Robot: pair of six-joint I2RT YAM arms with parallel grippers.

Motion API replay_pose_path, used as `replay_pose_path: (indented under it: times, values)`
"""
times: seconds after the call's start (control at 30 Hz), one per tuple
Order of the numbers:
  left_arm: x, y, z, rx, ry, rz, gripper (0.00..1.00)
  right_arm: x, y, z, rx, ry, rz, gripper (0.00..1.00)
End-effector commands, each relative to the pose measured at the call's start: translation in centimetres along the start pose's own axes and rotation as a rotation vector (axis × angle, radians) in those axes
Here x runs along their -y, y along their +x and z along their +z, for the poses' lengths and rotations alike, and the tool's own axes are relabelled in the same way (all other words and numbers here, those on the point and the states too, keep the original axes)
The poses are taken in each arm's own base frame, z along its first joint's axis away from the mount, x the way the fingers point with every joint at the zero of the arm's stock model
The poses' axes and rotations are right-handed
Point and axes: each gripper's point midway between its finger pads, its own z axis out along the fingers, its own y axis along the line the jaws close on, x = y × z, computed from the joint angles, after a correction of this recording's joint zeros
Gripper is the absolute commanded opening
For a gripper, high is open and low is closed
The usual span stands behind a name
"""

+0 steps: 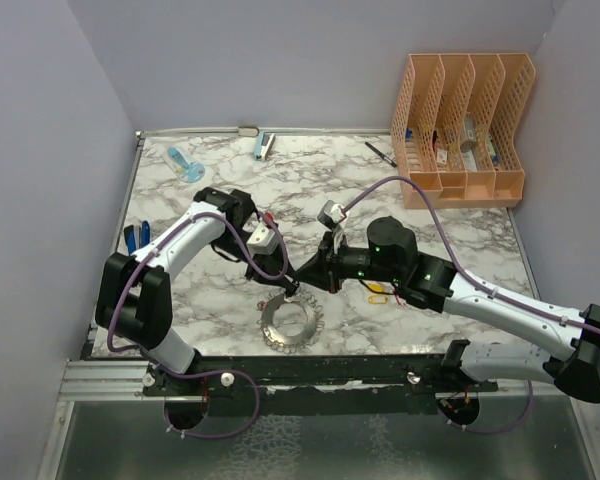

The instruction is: Put the keys on the keyring

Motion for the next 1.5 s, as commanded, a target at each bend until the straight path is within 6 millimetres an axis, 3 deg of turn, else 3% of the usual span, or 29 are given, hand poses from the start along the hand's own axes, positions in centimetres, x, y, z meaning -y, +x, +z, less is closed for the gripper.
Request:
replay_pose_path:
  times: [0.0, 0.03, 0.1, 0.17, 0.23, 0.3, 0.4, 0.47, 0.63, 0.8, 0.97, 1.17, 1.2, 1.23, 1.3, 1.47]
  values:
    - [-0.1, 0.1, 0.1, -0.004, 0.007, 0.0, 0.29, -0.5, -1.1, -0.2, 0.029, -0.013, -0.008, 0.01]
    - [-0.2, 0.4, -0.1, -0.029, 0.008, -0.005, 0.29, 0.1, -0.7, -0.3, 0.021, 0.022, 0.0, 0.01]
    - [-0.8, 0.7, -1.2, -0.071, -0.025, -0.025, 0.18, 1.8, 0.5, -0.8, -0.005, 0.118, 0.011, 0.04]
    - [-2.5, 0.1, -4.4, -0.058, -0.152, -0.033, 0.18, 3.0, 2.3, -1.2, -0.037, 0.163, -0.009, 0.24]
    - [-4.3, -0.4, -9.1, -0.03, -0.327, -0.032, 0.19, 3.6, 3.7, -1.0, -0.075, 0.171, -0.031, 0.43]
    - [-5.4, -0.5, -13.9, -0.015, -0.494, -0.045, 0.26, 4.3, 5.4, -0.3, -0.142, 0.172, -0.046, 0.52]
    - [-5.3, -0.9, -19.7, 0.058, -0.705, -0.072, 0.37, 4.5, 7.5, 1.4, -0.232, 0.144, -0.091, 0.52]
    - [-4.6, -1.0, -22.3, 0.084, -0.797, -0.079, 0.56, 3.8, 8.5, 2.9, -0.278, 0.114, -0.17, 0.52]
    - [-3.1, -0.9, -27.2, 0.175, -0.969, -0.186, 0.82, 4.2, 10.1, 6.9, -0.355, 0.085, -0.335, 0.51]
    - [-1.3, -1.2, -30.4, 0.261, -1.07, -0.331, 0.88, 3.9, 10.8, 10.8, -0.39, 0.063, -0.492, 0.44]
    - [0.3, -4.3, -32.8, 0.261, -1.159, -0.334, 0.88, 3.0, 12.4, 13.6, -0.428, 0.042, -0.61, 0.41]
    - [2.5, -10.7, -35.1, 0.276, -1.301, -0.263, 0.89, 2.5, 15.1, 15.2, -0.498, 0.024, -0.646, 0.38]
    - [2.5, -11.2, -35.4, 0.286, -1.338, -0.288, 0.89, 2.3, 15.4, 15.4, -0.508, 0.024, -0.656, 0.38]
    - [2.4, -12.5, -37.0, 0.239, -1.421, -0.207, 0.9, 2.5, 16.1, 15.6, -0.528, 0.028, -0.659, 0.38]
    - [2.7, -14.4, -37.5, 0.299, -1.523, -0.196, 0.95, 2.9, 17.0, 15.8, -0.558, 0.04, -0.656, 0.38]
    - [2.5, -15.6, -39.0, 0.437, -1.602, -0.219, 0.99, 3.9, 17.8, 16.0, -0.586, 0.081, -0.655, 0.36]
